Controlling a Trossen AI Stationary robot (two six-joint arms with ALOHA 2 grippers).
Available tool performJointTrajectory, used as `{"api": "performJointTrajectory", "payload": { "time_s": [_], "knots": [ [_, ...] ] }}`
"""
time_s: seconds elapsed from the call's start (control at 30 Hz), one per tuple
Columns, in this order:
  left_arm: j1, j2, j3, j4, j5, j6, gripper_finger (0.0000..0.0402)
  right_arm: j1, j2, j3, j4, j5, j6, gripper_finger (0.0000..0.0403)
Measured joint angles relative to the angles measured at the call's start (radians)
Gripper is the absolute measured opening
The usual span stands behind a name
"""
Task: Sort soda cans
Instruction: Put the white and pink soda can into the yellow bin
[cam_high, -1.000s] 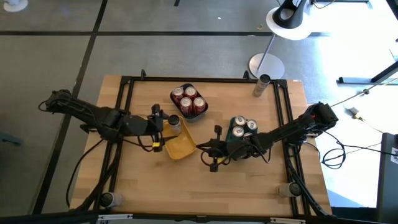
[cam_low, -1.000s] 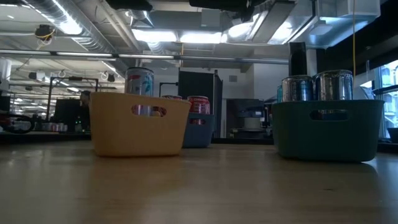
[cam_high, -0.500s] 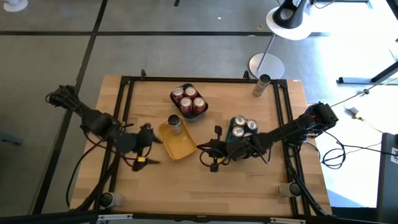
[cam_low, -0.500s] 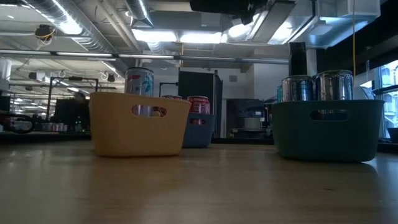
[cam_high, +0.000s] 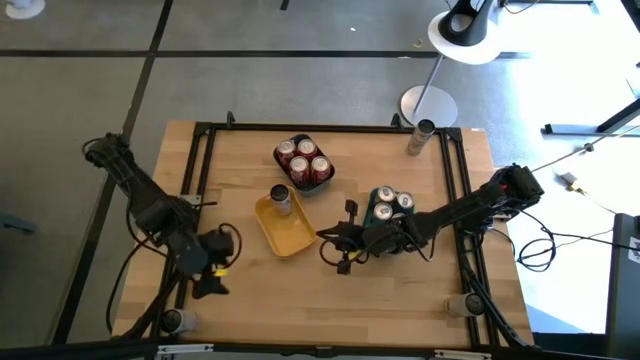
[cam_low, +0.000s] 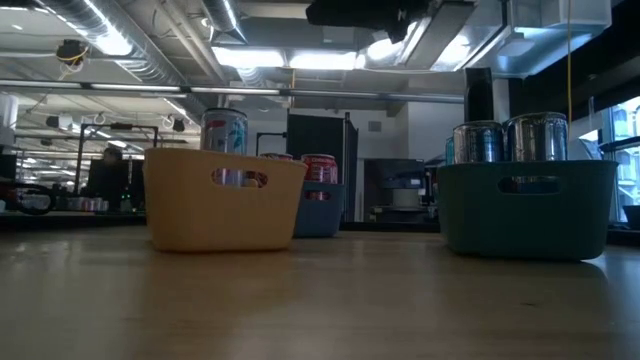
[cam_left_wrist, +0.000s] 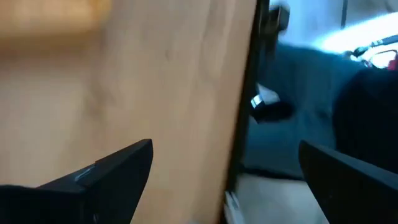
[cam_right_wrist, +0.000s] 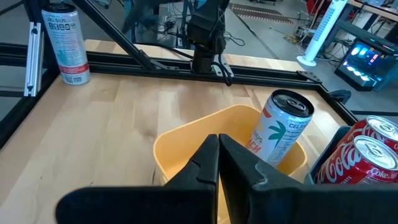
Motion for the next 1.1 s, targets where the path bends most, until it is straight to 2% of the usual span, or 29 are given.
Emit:
{"api": "performJointTrajectory", "payload": {
  "time_s": [0.3,0.47,0.57,0.73,1.1],
  "knots": [
    [-0.206,0.000,0.000,-0.062,0.070,-0.429,0.0388,0.000,0.000,0.000,-0.008,0.001,-0.008,0.0012],
    [-0.300,0.035,0.000,-0.046,0.070,-0.589,0.0388,0.000,0.000,0.000,-0.012,0.002,-0.013,0.0012],
    [-0.336,0.071,0.000,-0.037,0.079,-0.653,0.0388,0.000,0.000,0.000,-0.026,0.002,-0.014,0.0012],
    [-0.392,0.131,0.000,-0.019,0.166,-0.753,0.0388,0.000,0.024,0.000,-0.017,0.018,-0.027,0.0012],
    [-0.478,0.189,0.001,-0.019,0.168,-0.818,0.0388,0.000,0.064,0.000,0.002,0.024,-0.014,0.0012]
  ]
}}
